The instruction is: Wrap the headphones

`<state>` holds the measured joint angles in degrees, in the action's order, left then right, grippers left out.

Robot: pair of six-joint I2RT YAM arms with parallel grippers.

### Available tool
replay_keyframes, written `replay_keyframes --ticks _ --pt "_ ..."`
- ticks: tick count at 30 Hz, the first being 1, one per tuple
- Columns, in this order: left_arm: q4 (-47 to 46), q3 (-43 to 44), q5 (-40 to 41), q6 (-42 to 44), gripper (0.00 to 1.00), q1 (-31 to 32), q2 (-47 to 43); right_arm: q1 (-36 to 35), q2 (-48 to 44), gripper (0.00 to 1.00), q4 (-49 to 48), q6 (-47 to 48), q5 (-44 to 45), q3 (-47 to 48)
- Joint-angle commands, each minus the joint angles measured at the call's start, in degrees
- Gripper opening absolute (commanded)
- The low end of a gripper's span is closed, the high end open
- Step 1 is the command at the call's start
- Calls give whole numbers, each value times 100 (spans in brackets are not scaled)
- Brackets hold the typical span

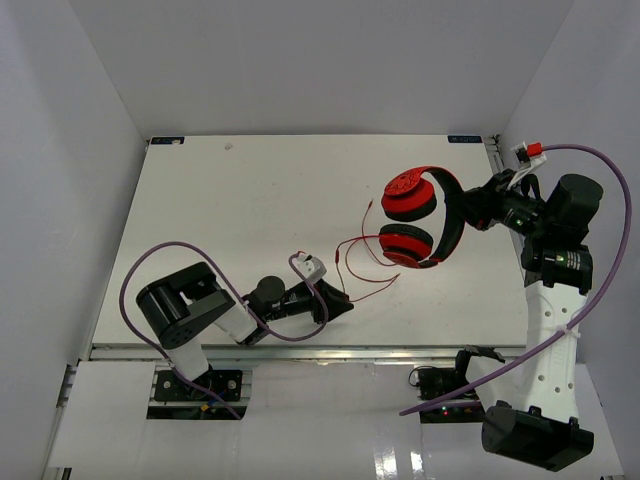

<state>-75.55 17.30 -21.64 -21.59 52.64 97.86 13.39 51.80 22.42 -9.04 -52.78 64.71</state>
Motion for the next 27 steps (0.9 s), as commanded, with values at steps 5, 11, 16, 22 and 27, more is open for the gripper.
replay_keyframes --ticks 5,11,16,22,27 --pt "-2211 -85 -76 -108 58 59 -333 -4 -108 8 -341 -283 -189 -52" --pt "-2190 51 -29 -123 61 94 -405 -12 -135 8 -361 -292 -189 -125" --pt "-2122 320 -181 -151 59 141 -354 -12 -118 8 -379 -309 -189 -125" --pt "-2206 480 -184 -164 56 195 -248 -12 -127 8 -423 -362 -223 -186" --pt "-2162 626 -131 -102 36 211 -244 -4 -119 8 -414 -357 -245 -186"
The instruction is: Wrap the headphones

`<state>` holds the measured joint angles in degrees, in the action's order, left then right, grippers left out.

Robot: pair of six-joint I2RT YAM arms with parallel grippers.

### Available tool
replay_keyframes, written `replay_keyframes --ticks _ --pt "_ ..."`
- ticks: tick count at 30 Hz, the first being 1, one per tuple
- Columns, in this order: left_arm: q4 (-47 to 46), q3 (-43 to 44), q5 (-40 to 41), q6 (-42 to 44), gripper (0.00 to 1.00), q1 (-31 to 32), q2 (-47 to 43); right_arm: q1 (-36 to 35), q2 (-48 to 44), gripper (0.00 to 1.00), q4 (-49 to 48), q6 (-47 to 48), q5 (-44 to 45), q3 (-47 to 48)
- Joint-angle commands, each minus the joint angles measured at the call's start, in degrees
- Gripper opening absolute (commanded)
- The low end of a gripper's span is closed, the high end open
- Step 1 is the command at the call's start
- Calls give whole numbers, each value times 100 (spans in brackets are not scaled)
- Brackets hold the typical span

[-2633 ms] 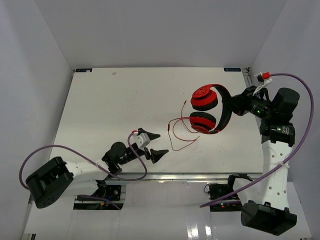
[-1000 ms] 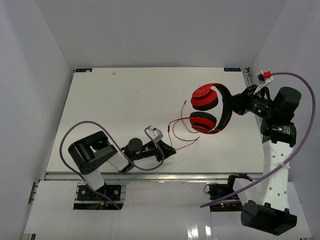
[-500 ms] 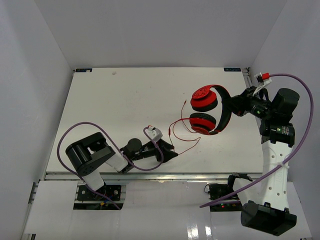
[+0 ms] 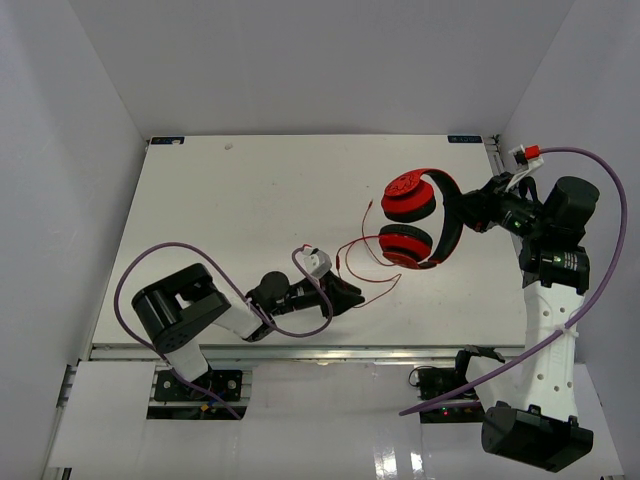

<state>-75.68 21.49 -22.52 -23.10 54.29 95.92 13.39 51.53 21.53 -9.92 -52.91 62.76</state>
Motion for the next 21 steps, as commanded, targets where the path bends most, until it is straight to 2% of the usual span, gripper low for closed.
replay_keyframes --ticks 1,3,7,10,14,16,17,18,21 --pt "-2126 211 3 84 32 47 -63 -8 -96 8 -324 -286 -250 13" --pt "-2068 205 97 170 27 47 -100 -12 -100 8 -322 -299 -266 17" --pt "-1625 157 347 510 1 39 -348 -4 -123 8 -235 -162 -256 17" --pt "-653 100 380 1023 0 -54 -884 -12 -77 8 79 230 -358 85" --pt "917 297 -107 1609 0 -450 -1587 -33 16 8 519 869 -801 152" --pt "1354 366 -457 1563 0 -790 -1808 -91 24 8 724 1239 -791 184" --pt "1859 486 -648 1519 0 -921 -2040 -108 24 8 922 1406 -773 202" --pt "1866 488 -822 1510 0 -1051 -2043 -117 15 8 924 1588 -730 219" --pt "3648 1037 -1364 1779 0 -1374 -2520 -172 -19 8 1368 2291 -284 252"
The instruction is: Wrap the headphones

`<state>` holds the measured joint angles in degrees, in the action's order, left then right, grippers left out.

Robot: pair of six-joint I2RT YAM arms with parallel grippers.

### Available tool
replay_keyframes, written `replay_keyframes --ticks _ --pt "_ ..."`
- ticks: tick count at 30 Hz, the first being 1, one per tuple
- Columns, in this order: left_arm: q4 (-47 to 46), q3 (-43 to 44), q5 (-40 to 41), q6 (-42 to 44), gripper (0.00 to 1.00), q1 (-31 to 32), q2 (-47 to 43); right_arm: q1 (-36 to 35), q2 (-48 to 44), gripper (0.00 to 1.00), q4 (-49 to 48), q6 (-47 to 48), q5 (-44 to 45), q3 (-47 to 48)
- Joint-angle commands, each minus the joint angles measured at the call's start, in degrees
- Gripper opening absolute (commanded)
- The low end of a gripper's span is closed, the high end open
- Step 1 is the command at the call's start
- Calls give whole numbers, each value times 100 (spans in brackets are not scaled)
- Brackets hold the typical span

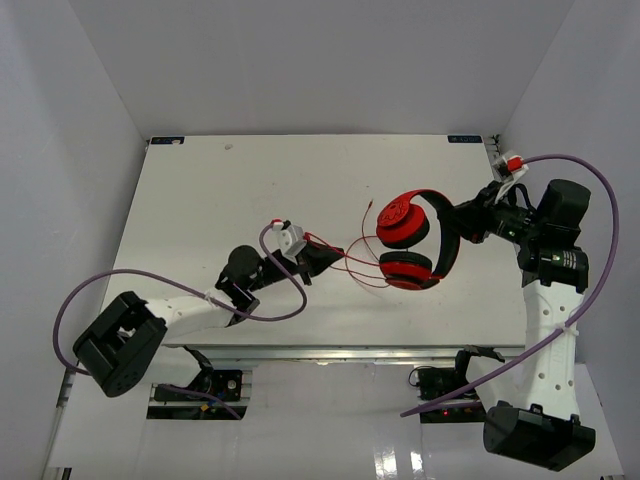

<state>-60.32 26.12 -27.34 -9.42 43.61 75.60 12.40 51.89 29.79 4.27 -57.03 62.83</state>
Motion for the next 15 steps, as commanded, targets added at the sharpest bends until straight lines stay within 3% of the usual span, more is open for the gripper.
replay_keyframes --ticks 1,5,11,15 --pt "2852 804 -1026 668 0 -365 -610 -80 -74 8 621 1049 291 235" --pt "5132 1585 -670 1719 0 -410 -911 -93 -70 8 717 1392 1136 157" --pt "6700 2915 986 2870 0 -406 -1187 -323 25 8 608 1606 2035 -51" --pt "7232 3685 1272 3323 0 -406 -872 -913 70 8 476 1630 2671 -291"
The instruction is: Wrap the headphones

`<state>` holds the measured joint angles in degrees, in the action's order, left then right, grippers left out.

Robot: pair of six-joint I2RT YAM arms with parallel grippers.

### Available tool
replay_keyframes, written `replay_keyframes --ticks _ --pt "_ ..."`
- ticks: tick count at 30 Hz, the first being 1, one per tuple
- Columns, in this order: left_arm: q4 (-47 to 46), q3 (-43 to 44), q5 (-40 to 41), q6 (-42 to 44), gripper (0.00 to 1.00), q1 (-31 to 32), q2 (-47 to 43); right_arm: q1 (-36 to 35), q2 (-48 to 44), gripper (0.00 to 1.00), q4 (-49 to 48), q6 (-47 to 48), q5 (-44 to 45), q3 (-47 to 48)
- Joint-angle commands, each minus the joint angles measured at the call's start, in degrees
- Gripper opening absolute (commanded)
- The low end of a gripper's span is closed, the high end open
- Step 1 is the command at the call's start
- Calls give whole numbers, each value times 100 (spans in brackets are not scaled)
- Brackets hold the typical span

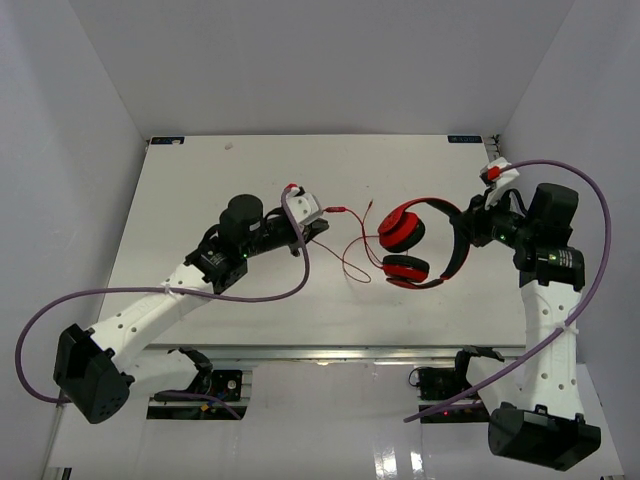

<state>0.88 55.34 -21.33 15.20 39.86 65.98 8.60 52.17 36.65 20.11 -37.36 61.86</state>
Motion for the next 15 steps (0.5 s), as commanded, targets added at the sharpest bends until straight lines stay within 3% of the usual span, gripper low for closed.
replay_keyframes --ticks 1,6,11,15 --pt "1210 976 705 956 0 -21 185 -828 41 8 -265 41 955 -282" --pt "2035 1858 947 1117 0 96 622 -1868 148 8 -429 58 1879 -475" --pt "2632 2361 1626 1135 0 182 856 -2107 378 8 -393 337 1878 -385" --pt "2618 2564 1360 1173 0 192 1062 -2639 513 8 -408 286 1779 -356"
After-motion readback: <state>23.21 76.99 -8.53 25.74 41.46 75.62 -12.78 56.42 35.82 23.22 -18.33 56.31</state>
